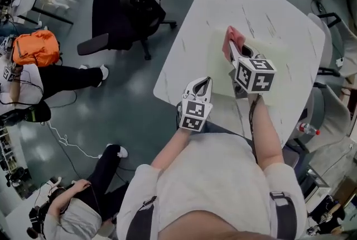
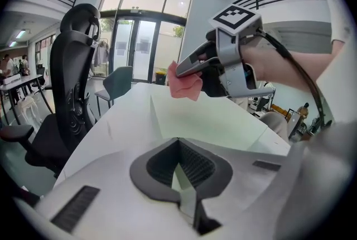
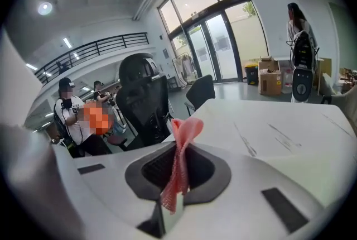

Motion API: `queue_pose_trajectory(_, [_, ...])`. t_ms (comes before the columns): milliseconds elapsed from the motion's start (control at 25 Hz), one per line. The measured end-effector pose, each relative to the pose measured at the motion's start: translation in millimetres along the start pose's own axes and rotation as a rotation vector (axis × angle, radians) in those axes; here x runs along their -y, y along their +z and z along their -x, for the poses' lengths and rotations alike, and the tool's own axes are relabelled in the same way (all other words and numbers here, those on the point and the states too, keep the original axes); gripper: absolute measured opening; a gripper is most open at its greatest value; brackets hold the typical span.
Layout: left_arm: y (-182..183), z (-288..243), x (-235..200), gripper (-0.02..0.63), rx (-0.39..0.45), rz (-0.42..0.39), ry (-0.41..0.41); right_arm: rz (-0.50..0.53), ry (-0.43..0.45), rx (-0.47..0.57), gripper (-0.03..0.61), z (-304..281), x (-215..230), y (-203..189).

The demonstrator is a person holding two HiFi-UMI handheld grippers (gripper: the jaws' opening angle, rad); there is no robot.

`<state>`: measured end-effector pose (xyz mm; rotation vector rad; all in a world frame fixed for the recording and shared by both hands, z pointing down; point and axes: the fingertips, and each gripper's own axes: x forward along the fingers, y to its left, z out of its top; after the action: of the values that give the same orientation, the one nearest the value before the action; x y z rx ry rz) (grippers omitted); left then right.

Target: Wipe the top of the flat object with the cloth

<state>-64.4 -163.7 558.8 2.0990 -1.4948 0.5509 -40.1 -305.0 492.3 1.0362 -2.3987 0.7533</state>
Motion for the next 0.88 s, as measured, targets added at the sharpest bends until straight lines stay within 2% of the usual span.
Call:
queue_pose_trajectory(320, [-2.1,-1.6,-2.5,0.012,-0.007,0.032,0.013,0.052,0.004,-0.165,0.029,-57.2,-9.5,-17.3])
queue_pose_trajectory(520, [-2.0,-2.2,-0.9,0.012,-0.001,0.032,0.011,0.15,-0.051,-0.256,0.029,-74.8,-7.8,-33.8])
queue_pose_trajectory(720, [0.0,-2.3,-1.5,0.012,-0.004,0.028,0.003,0.213,-0.084,-0.284,0.029,-76.3,-4.8,-34.5])
queue_pose_trajectory(880, [1.3,-3.3,3.4,0.012,-0.009,0.017,-0.004,0.179,-0.091,-0.289,0.029,-68.6,4.6,-36.6])
